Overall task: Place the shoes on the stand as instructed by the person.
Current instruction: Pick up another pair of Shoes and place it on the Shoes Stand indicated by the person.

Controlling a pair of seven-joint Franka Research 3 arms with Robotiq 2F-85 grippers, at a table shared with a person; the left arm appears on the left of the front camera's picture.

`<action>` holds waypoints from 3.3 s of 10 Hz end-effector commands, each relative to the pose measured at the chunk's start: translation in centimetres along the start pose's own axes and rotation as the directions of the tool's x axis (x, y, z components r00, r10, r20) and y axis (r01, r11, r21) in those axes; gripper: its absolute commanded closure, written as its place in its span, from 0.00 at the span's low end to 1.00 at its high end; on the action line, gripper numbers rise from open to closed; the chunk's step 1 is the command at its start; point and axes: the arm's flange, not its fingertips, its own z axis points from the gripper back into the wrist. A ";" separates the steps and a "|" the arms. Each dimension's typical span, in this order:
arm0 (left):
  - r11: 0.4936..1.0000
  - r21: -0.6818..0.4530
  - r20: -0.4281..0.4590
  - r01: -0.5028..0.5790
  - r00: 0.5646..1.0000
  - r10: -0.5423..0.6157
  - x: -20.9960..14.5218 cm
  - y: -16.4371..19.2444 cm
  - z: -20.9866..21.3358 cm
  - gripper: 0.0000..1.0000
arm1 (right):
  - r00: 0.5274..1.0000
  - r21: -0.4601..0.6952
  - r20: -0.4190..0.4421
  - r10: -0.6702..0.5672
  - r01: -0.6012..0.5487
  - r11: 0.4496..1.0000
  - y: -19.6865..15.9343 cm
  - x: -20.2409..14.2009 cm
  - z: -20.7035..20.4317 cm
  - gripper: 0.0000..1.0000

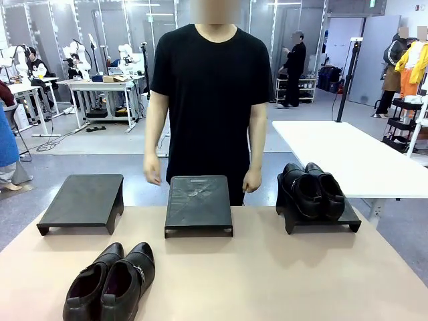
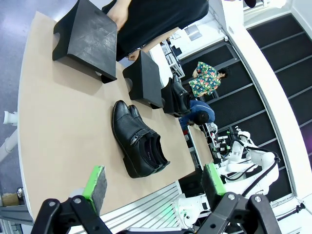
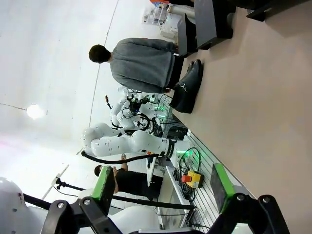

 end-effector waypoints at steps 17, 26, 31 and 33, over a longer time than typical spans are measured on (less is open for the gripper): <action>0.941 0.294 -0.293 0.170 0.953 -0.080 5.7 -18.2 -12.9 0.00 | 1.000 -0.014 -0.006 0.000 -0.001 1.000 0.3 -0.3 -0.2 0.00; 0.710 0.465 -0.668 0.529 0.736 -0.111 -5.6 -24.7 -36.7 0.00 | 1.000 -0.014 -0.006 0.000 -0.001 1.000 0.3 -0.3 -0.2 0.00; 0.647 0.574 -0.658 0.502 0.753 -0.001 -11.0 -18.5 -40.9 0.00 | 1.000 -0.014 -0.006 0.000 -0.001 1.000 0.3 -0.3 -0.2 0.00; 0.648 0.590 -0.657 0.482 0.753 0.039 -12.3 -16.9 -41.9 0.00 | 1.000 -0.014 -0.006 0.000 -0.001 1.000 0.3 -0.3 -0.2 0.00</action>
